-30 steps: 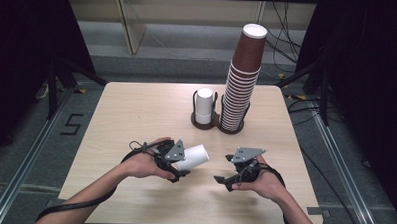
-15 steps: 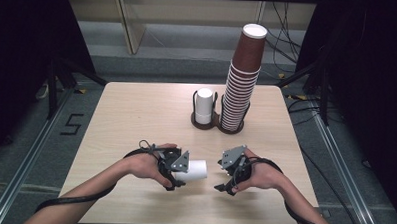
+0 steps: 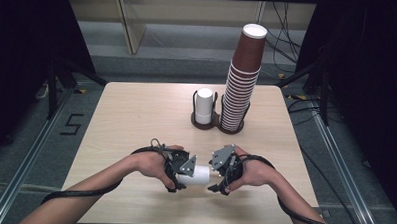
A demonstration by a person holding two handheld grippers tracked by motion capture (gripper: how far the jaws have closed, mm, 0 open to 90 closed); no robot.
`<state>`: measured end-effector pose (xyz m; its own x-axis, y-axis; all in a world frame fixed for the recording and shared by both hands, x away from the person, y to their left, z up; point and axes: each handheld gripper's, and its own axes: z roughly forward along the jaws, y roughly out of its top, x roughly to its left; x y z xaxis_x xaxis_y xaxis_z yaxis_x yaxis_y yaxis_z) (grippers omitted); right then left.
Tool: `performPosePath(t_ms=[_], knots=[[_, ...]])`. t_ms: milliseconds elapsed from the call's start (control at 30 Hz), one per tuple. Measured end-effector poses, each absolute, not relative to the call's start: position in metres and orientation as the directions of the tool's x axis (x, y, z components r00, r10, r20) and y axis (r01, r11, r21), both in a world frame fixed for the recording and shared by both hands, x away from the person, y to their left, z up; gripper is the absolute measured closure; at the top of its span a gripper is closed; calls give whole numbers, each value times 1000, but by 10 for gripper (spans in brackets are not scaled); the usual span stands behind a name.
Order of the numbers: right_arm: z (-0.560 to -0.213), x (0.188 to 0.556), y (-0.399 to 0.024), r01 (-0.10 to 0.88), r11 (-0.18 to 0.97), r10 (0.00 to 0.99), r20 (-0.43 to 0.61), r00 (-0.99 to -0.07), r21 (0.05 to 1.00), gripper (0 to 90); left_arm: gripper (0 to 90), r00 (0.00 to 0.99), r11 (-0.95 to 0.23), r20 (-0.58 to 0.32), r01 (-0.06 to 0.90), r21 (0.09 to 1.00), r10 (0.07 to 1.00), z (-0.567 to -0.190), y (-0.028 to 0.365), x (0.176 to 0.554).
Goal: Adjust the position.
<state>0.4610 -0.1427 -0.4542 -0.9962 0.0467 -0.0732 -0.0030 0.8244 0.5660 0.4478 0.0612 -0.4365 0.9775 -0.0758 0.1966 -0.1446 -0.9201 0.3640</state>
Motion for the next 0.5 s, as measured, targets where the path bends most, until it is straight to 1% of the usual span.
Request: performPosePath(t_ms=[33, 67, 100, 267, 300, 367, 400, 433, 467, 500], knots=[[-454, 460, -140, -7, 823, 34, -62, -997, 568, 152, 254, 977, -922, 197, -150, 358, -82, -436, 61, 448], [-453, 457, -139, 19, 827, 59, -52, -997, 562, 153, 254, 976, -923, 197, -155, 352, -89, -436, 60, 448], [-453, 457, -138, 17, 826, 54, -49, -997, 563, 153, 254, 975, -925, 200, -165, 341, -100, -436, 59, 448], [-452, 456, -129, -6, 825, 28, -52, -998, 565, 160, 254, 975, -928, 198, -164, 335, -101, -438, 57, 447], [-452, 458, -127, -34, 823, 5, -67, -998, 568, 163, 254, 974, -929, 198, -167, 330, -105, -438, 56, 448], [-452, 456, -126, -17, 829, 18, -58, -998, 558, 171, 254, 973, -930, 203, -171, 326, -108, -437, 56, 448], [-454, 459, -124, -51, 827, -11, -74, -997, 559, 175, 254, 974, -929, 201, -168, 329, -105, -437, 56, 448], [-454, 459, -124, -53, 826, -15, -72, -997, 561, 180, 254, 979, -923, 189, -144, 357, -80, -439, 56, 446], [-455, 457, -124, -16, 829, 18, -57, -998, 559, 189, 254, 973, -931, 203, -173, 322, -111, -437, 56, 448], [-455, 456, -124, -15, 831, 19, -55, -998, 555, 201, 254, 972, -931, 204, -176, 318, -114, -437, 56, 448]])
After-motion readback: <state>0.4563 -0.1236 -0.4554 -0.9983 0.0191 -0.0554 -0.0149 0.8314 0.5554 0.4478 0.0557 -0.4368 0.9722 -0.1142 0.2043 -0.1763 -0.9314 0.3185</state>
